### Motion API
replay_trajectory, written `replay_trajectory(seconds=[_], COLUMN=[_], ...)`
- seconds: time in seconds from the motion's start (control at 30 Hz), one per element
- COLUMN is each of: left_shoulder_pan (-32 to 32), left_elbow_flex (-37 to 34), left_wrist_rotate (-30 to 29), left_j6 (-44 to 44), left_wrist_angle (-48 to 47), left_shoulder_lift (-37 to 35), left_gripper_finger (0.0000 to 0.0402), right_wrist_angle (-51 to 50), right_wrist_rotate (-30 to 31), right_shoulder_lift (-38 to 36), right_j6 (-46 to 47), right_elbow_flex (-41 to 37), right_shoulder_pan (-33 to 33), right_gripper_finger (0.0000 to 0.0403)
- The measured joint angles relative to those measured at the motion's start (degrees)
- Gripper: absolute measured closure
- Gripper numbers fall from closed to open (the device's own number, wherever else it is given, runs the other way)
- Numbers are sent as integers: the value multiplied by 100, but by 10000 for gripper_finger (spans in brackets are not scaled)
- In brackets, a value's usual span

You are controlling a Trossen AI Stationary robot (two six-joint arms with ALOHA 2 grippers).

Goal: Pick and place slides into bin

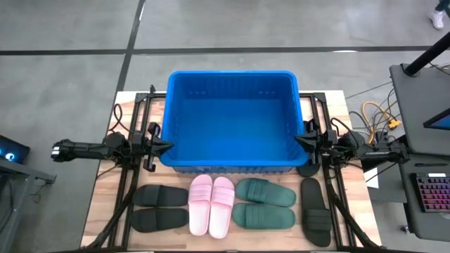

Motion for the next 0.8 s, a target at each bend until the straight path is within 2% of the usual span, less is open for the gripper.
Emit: replay_trajectory(seconds=[0.63, 0.8], left_shoulder_pan=[0, 0], left_elbow_flex=[0, 0], left_wrist_rotate=[-15, 31], left_j6=[0, -99], left_wrist_angle=[2, 124], left_shoulder_lift=[2, 2], left_gripper_finger=[402, 402], right_wrist_angle=[33, 84], right_wrist_rotate=[-2, -3], right_shoulder_lift=[-1, -2], right_j6=[-57, 927], right_elbow_flex=[-1, -1], right_shoulder_pan=[-2, 1], right_gripper_finger=[394, 394])
